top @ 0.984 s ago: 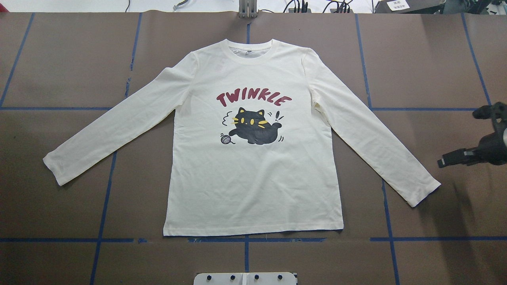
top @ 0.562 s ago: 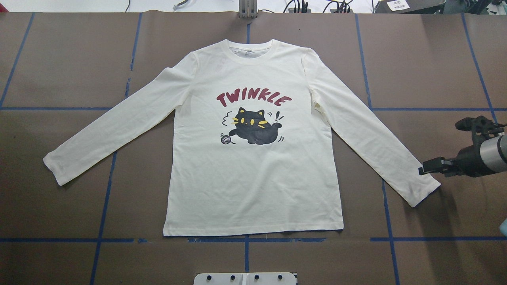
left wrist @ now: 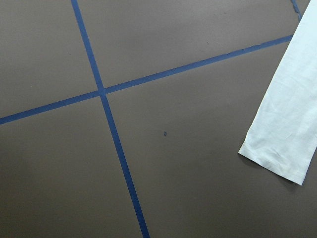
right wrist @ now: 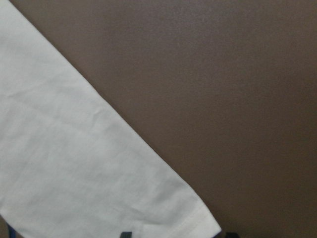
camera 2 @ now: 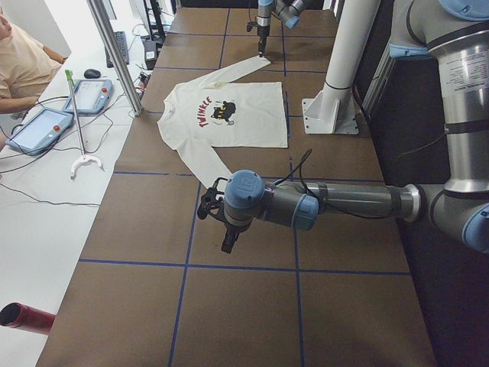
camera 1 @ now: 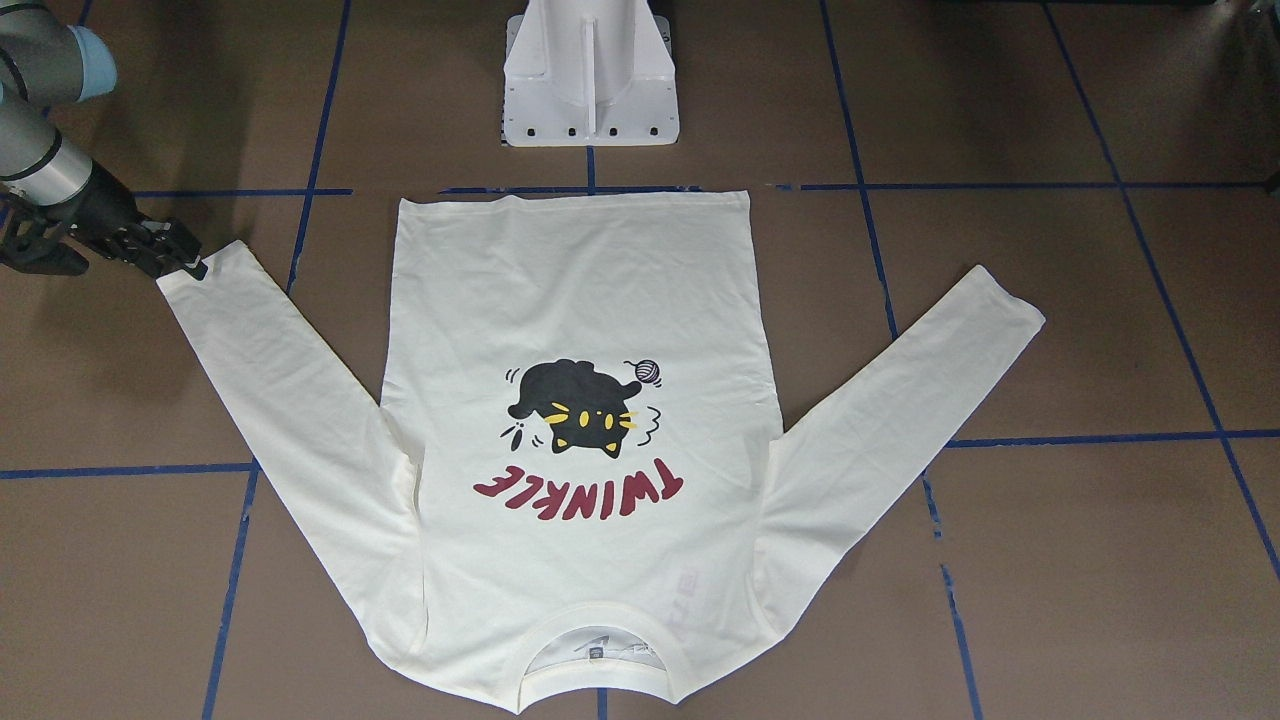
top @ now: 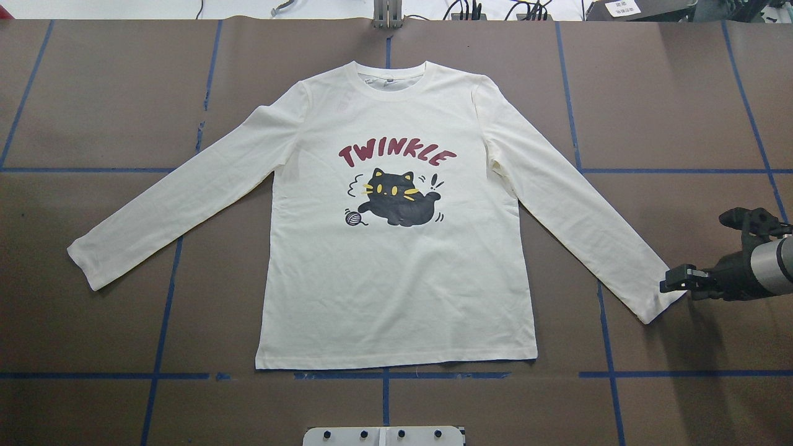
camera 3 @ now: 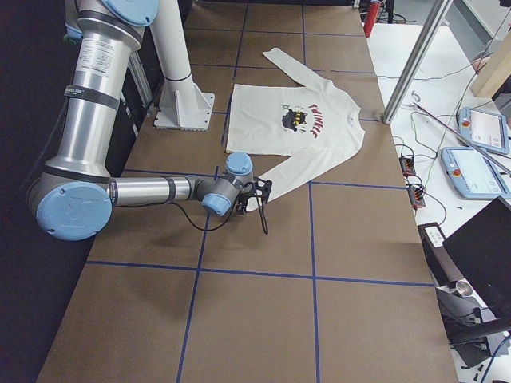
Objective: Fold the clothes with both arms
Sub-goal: 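Move the right gripper to the sleeve cuff nearest it and grasp it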
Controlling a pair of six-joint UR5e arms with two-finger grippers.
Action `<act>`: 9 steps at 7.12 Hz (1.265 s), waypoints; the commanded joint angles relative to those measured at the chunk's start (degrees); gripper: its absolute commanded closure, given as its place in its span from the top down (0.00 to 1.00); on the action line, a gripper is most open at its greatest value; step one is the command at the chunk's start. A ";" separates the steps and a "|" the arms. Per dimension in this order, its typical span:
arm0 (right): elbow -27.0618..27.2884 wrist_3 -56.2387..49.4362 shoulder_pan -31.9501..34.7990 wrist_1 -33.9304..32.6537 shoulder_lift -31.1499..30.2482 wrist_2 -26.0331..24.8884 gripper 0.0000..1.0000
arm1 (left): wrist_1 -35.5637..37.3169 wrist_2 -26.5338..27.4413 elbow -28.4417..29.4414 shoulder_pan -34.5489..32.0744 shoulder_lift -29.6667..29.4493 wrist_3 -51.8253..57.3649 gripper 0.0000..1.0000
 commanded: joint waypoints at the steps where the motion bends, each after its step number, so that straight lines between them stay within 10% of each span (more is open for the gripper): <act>1: -0.51 0.10 0.07 0.00 0.01 -1.26 0.52 | 0.00 -0.02 -0.05 0.00 0.00 0.09 1.00; 3: -1.13 0.02 0.16 0.00 -0.16 -1.26 0.00 | 0.00 0.07 0.03 0.00 -0.17 0.09 1.00; 7: 3.76 0.02 4.00 -2.35 2.98 5.21 0.00 | 0.00 -0.02 -0.93 -0.09 -0.18 0.09 1.00; 9: 9.48 4.89 4.99 -18.18 17.85 6.65 0.00 | 0.00 -0.19 -1.46 0.00 -0.96 0.00 1.00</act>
